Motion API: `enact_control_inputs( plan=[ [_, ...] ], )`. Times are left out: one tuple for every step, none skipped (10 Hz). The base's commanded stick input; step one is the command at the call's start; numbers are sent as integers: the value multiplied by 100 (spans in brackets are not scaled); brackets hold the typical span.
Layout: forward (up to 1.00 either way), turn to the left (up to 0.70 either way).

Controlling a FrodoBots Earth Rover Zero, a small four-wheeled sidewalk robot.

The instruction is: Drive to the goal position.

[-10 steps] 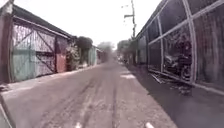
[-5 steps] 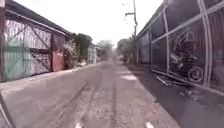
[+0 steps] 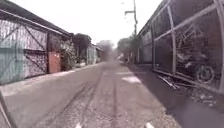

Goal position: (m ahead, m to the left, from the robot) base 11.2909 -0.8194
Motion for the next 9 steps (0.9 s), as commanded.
enact_control_inputs(
  plan=[
    [70,1],
    [70,1],
    [70,2],
    [70,8],
    [70,13],
    [70,14],
    [70,11],
    [70,4],
    [70,1]
  ],
)
